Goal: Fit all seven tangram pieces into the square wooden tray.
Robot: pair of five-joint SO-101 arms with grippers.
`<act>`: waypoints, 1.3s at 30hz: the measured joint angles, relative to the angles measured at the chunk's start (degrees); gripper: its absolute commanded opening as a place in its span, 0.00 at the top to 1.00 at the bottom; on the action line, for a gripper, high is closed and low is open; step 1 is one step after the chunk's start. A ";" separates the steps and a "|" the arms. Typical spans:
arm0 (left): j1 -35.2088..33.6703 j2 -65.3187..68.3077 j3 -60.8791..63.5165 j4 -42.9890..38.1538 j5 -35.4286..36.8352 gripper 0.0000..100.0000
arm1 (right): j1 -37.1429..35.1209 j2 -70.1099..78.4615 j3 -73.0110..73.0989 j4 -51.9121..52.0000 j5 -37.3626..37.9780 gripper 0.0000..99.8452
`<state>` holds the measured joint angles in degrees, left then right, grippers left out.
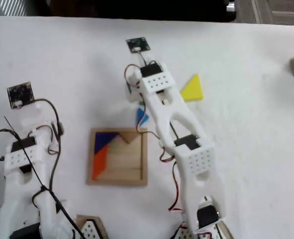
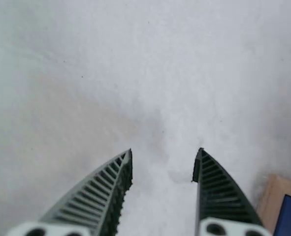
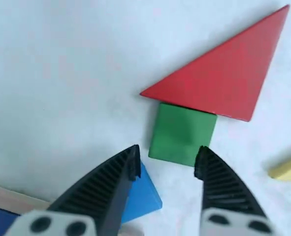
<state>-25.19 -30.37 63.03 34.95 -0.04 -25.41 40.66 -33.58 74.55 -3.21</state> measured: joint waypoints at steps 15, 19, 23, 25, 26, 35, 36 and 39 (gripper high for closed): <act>0.00 0.00 0.00 0.00 0.00 0.79 | 1.41 5.54 -2.29 2.90 12.40 0.78; 0.00 0.00 0.00 0.00 0.00 0.79 | 2.11 6.95 -2.29 -0.62 14.07 0.79; -0.09 0.00 0.00 0.00 0.00 0.79 | 2.64 6.95 -2.29 -2.90 12.92 0.82; 0.00 0.00 0.00 0.00 0.00 0.79 | 2.46 6.95 -2.29 -3.16 10.64 0.82; 0.00 0.00 0.00 0.00 0.00 0.79 | 2.46 6.95 -2.29 -3.43 9.05 0.82; -0.09 0.00 0.00 0.00 0.00 0.79 | 2.46 6.95 -3.08 -4.04 0.09 0.82; -0.09 0.00 0.00 0.00 0.00 0.79 | 2.46 6.95 -3.34 -4.04 -0.35 0.82; 0.00 0.00 0.00 0.00 0.00 0.79 | 2.73 6.95 -3.52 -4.04 -1.14 0.82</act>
<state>-25.19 -30.37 63.03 34.95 -0.04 -22.68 47.60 -37.10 70.51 -4.35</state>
